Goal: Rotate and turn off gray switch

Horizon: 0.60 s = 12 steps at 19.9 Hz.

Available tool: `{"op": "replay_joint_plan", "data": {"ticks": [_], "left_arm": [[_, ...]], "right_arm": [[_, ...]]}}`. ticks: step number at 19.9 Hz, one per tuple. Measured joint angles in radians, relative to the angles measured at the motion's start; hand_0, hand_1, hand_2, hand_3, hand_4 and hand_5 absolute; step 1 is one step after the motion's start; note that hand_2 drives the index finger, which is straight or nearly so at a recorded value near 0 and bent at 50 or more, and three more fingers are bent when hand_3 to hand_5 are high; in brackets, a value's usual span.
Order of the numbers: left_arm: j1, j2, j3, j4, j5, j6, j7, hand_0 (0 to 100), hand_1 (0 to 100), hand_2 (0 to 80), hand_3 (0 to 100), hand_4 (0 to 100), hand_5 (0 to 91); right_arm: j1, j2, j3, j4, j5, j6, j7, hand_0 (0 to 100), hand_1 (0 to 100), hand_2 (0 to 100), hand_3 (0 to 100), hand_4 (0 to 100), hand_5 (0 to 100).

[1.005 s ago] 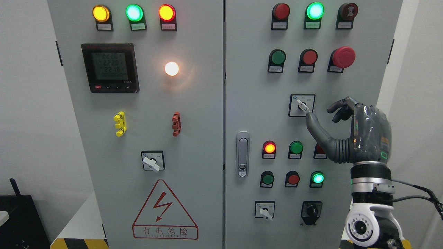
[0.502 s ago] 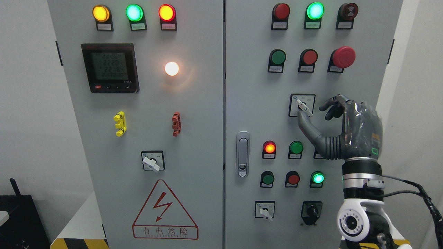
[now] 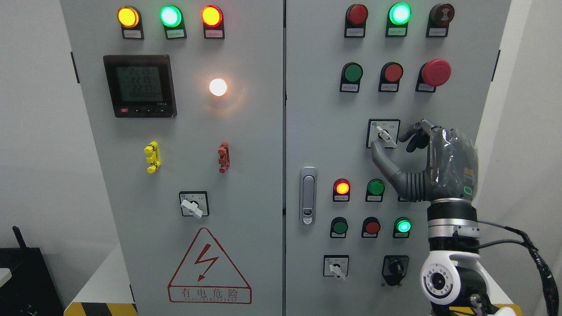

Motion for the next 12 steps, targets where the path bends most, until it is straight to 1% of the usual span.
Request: {"op": "replay_joint_plan", "data": {"ticks": [4,6,9,12], "left_arm": [[0.000,0.000,0.000,0.000,0.000,0.000,0.000,12,39,0.0,0,0,0.0],[0.000,0.000,0.000,0.000,0.000,0.000,0.000,12,39,0.0,0,0,0.0],[0.000,0.000,0.000,0.000,0.000,0.000,0.000,12,39,0.0,0,0,0.0],[0.000,0.000,0.000,0.000,0.000,0.000,0.000,12,39,0.0,0,0,0.0]], "right_arm": [[-0.004,0.002,0.002,0.003,0.001,0.002,0.000,12,38,58,77,74,90],[-0.006,0.003,0.004,0.005,0.001,0.004,0.000,17,37,59,78,74,90],[-0.007,0.004,0.005,0.008,0.001,0.008,-0.003,21,36,59,78,74,90],[-0.008,0.005,0.006,0.011,0.001,0.009,-0.003,22,37,60,78,74,90]]}}
